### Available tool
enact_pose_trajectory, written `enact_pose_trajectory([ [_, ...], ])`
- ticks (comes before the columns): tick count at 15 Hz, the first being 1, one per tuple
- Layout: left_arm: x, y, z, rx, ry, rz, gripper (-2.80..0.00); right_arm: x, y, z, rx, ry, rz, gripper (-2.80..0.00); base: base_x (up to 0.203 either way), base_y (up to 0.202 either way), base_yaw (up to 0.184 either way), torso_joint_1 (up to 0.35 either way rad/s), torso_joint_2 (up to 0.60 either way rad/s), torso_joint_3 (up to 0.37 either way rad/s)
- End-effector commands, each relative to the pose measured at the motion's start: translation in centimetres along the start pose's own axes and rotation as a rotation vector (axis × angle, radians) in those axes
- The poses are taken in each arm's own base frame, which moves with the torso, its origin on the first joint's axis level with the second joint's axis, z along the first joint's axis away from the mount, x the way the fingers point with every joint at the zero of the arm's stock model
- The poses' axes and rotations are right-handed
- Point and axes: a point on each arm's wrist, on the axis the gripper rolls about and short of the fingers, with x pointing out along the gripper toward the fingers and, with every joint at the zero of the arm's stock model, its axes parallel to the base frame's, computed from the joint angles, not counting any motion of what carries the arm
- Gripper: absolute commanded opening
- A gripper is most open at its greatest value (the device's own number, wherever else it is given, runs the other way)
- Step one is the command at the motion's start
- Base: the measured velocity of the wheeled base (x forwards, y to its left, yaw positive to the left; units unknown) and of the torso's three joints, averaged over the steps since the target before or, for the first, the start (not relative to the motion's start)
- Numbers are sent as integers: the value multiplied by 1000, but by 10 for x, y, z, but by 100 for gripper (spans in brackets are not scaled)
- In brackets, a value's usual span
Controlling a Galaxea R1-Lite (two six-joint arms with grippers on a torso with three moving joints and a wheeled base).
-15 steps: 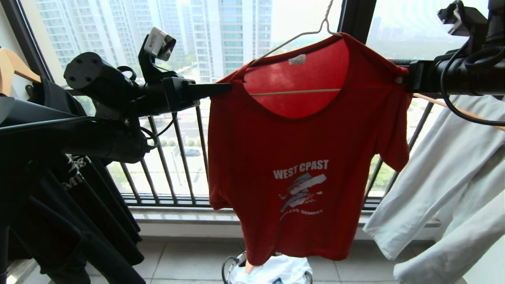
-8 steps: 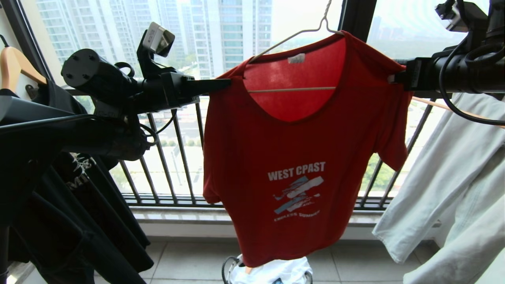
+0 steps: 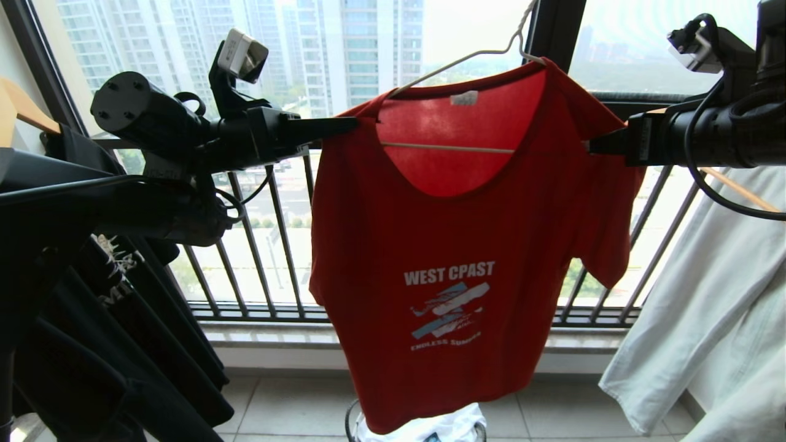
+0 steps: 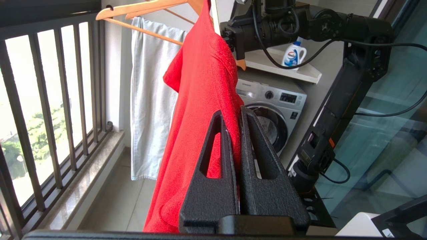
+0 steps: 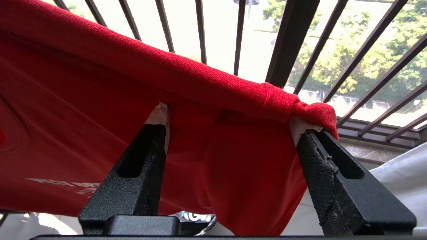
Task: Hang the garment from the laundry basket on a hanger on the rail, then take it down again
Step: Take the clothes off the clothes rack
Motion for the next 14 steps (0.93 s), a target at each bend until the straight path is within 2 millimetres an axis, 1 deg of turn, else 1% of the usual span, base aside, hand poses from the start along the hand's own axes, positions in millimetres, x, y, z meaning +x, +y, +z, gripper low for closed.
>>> enact_pose_trajectory([
  [1,0,0,0,-1,5,-5,-280,-7,1,-5,9,14,8,0,0,0,0,0,0,0],
  [2,0,0,-1,-2,5,-5,-280,-14,2,-5,43,6,26,0,0,0,0,0,0,0],
  [4,0,0,-1,-4,4,-4,-280,-31,3,0,106,-20,133,0,0,0,0,0,0,0],
  [5,0,0,-1,-4,4,-4,-280,-39,3,1,127,-32,156,0,0,0,0,0,0,0],
  [7,0,1,-2,-8,4,-3,-280,-51,3,4,145,-58,162,0,0,0,0,0,0,0],
  [8,0,2,-3,-10,5,-2,-280,-61,3,6,153,-73,163,0,0,0,0,0,0,0],
  [11,0,3,-4,-13,4,-1,-280,-82,4,-1,162,-83,175,0,0,0,0,0,0,0],
  [14,-1,4,-5,-19,4,1,-280,-104,5,-6,163,-105,229,0,0,0,0,0,0,0],
])
